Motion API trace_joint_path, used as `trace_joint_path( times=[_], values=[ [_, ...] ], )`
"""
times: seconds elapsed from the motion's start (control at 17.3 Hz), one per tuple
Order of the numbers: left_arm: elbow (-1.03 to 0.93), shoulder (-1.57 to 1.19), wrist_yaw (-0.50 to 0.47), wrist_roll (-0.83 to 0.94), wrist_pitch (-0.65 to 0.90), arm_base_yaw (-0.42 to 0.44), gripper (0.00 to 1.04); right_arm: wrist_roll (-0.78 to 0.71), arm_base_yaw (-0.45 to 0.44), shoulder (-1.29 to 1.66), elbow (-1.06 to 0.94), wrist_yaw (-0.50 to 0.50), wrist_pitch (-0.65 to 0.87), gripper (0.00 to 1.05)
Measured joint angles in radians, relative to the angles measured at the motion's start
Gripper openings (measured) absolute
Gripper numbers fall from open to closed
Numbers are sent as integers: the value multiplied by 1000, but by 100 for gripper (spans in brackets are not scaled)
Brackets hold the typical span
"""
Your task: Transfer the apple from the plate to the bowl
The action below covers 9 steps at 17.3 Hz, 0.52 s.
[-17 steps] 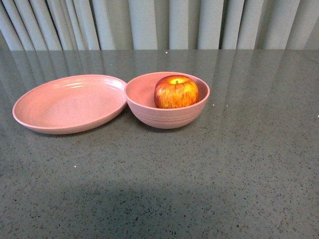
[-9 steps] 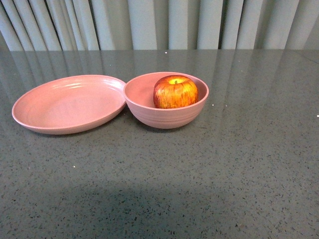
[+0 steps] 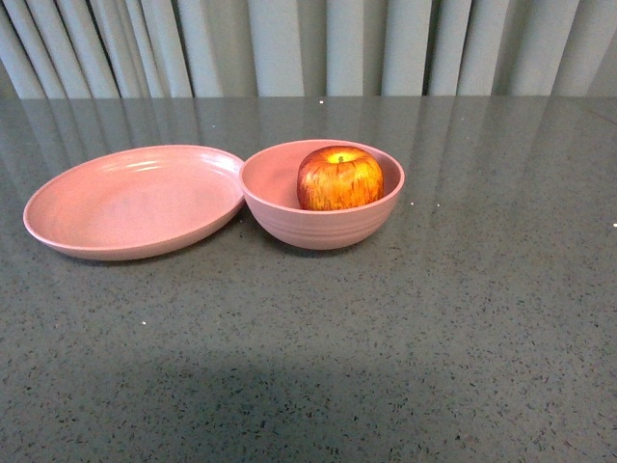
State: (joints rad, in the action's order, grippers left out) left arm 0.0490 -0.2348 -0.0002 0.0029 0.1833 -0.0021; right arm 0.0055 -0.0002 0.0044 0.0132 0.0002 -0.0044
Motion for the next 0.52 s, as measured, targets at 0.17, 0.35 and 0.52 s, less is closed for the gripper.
trace_joint_path(
  times=[0.17, 0.35, 0.52],
  values=[
    [-5, 23, 0, 0, -12, 0, 1, 0, 0, 0, 0, 0, 0, 98],
    [-9, 34, 0, 0, -20, 0, 1, 0, 0, 0, 0, 0, 0, 98],
    [-32, 142, 1, 0, -127, 0, 1, 0, 0, 0, 0, 0, 0, 98]
  ],
)
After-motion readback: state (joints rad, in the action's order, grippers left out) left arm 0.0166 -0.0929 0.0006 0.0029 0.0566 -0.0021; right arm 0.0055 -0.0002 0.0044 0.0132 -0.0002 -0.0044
